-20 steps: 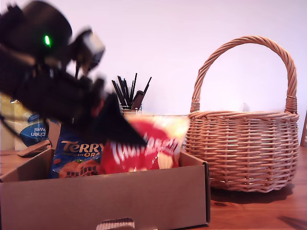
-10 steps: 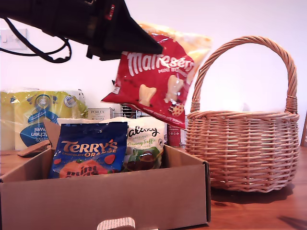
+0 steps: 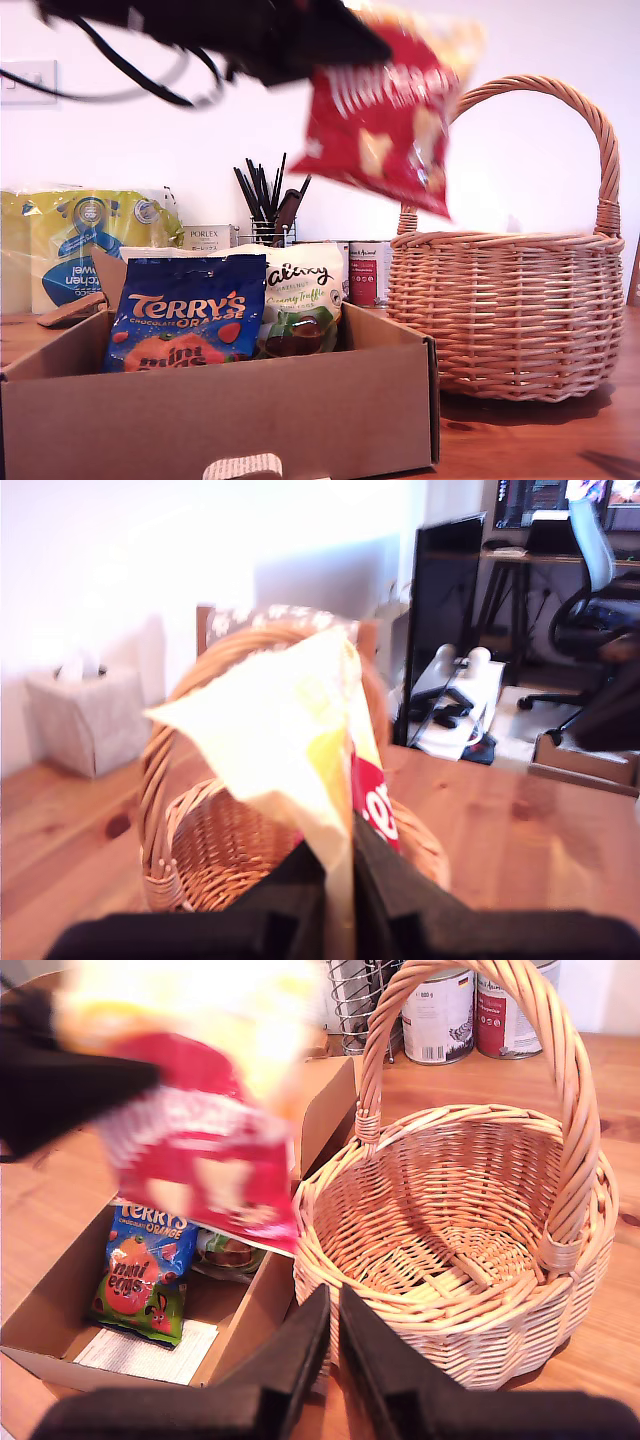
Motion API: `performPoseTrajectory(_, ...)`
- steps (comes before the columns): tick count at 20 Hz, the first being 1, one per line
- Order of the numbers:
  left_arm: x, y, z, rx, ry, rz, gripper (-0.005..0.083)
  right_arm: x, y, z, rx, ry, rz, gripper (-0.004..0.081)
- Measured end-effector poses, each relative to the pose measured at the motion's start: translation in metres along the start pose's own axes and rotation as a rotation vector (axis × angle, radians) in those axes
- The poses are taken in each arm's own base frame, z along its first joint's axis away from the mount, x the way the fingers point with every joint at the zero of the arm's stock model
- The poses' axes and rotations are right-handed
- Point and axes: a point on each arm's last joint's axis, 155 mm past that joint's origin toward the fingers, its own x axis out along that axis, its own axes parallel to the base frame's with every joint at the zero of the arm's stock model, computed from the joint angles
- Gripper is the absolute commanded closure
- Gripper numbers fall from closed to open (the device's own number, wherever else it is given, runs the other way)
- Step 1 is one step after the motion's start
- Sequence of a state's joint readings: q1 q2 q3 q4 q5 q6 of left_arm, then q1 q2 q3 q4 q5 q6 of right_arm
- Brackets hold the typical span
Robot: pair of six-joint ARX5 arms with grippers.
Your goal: Move the bags of Easter eggs from the cardboard box on the left into the woven basket on the right side.
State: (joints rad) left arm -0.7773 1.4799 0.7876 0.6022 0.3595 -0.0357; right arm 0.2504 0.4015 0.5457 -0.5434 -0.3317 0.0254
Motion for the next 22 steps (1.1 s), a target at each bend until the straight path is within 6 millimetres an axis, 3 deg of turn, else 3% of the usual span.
performPoseTrajectory(2, 0.024, 0.007, -0.004, -0.011, 0.013, 0.009, 0.0797, 0.0, 0.0, 0.0, 0.0, 0.001, 0.0, 0.0783)
performPoseTrajectory(5, 0.054, 0.005, 0.009, -0.004, -0.001, -0.008, 0.0797, 0.0, 0.0, -0.001, 0.001, 0.003, 0.0, 0.0783)
performPoseTrajectory(8, 0.075, 0.007, 0.012, -0.003, 0.001, -0.006, 0.0797, 0.0, 0.0, -0.001, 0.001, 0.003, 0.0, 0.0783)
performPoseTrajectory(14, 0.087, 0.005, -0.041, -0.044, 0.138, -0.007, 0.0794, 0.0, 0.0, 0.0, 0.001, 0.002, 0.0, 0.0783)
performPoseTrajectory(18, 0.089, -0.004, -0.044, -0.043, 0.147, -0.023, 0.0507, 0.0, 0.0, 0.0, 0.0, 0.001, 0.0, 0.0783)
performPoseTrajectory(22, 0.089, 0.001, -0.043, -0.041, 0.146, 0.003, 0.0485, 0.0, 0.0, 0.0, 0.0, 0.001, 0.0, 0.0783)
